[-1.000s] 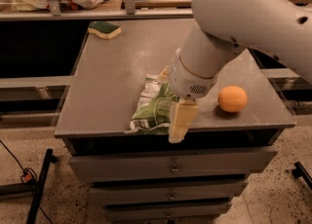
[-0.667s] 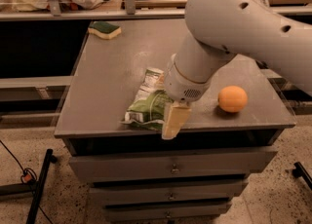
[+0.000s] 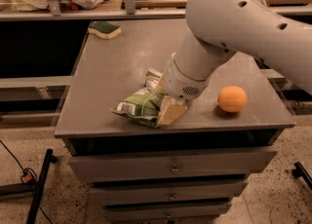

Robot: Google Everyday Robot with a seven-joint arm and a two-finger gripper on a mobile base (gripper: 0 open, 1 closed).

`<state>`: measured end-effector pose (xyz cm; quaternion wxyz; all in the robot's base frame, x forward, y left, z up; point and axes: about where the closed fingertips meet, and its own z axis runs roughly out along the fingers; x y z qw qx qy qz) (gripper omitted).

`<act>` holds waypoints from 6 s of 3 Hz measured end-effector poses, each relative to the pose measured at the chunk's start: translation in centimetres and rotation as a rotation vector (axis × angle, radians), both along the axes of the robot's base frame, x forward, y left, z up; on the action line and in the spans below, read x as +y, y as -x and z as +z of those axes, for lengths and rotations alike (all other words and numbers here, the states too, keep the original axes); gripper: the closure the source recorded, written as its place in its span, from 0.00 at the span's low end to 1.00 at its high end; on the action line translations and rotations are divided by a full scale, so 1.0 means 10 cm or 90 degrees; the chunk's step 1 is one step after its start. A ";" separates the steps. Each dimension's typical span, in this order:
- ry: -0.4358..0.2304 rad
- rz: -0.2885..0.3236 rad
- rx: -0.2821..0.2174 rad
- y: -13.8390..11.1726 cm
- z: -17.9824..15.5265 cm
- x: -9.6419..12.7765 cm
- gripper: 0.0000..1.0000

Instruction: Move green jalapeno chip bag near sponge

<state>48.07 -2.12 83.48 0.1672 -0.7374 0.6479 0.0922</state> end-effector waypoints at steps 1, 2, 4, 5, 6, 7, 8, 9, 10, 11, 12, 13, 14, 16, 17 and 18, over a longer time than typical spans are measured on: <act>-0.006 -0.010 0.006 -0.03 0.02 -0.02 0.97; -0.006 -0.011 0.006 -0.03 0.02 -0.02 1.00; -0.201 -0.113 -0.110 -1.22 0.66 -0.08 1.00; -0.224 -0.119 -0.139 -1.36 0.90 -0.08 1.00; -0.224 -0.119 -0.139 -1.36 0.90 -0.08 1.00; -0.217 -0.121 -0.176 -1.56 0.90 -0.10 1.00; -0.221 -0.130 -0.252 -2.01 0.96 -0.17 1.00; -0.205 -0.137 -0.317 -2.42 1.03 -0.32 1.00; -0.222 -0.165 -0.345 -2.69 1.03 -0.45 1.00; -0.255 -0.190 -0.362 -2.90 1.01 -0.42 1.00; -0.292 -0.226 -0.374 -3.03 0.94 -0.26 1.00; -0.331 -0.239 -0.374 -3.19 0.82 0.01 1.00; -0.355 -0.251 -0.380 -3.30 0.69 0.19 1.00; -0.387 -0.221 -0.404 -3.52 0.59 0.49 1.00; -0.388 -0.206 -0.414 -3.58 0.59 0.56 0.84; -0.385 -0.193 -0.427 -3.60 0.61 0.60 0.61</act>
Offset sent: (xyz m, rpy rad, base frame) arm 0.1272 -0.0305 0.0654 0.3473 -0.0591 -0.2628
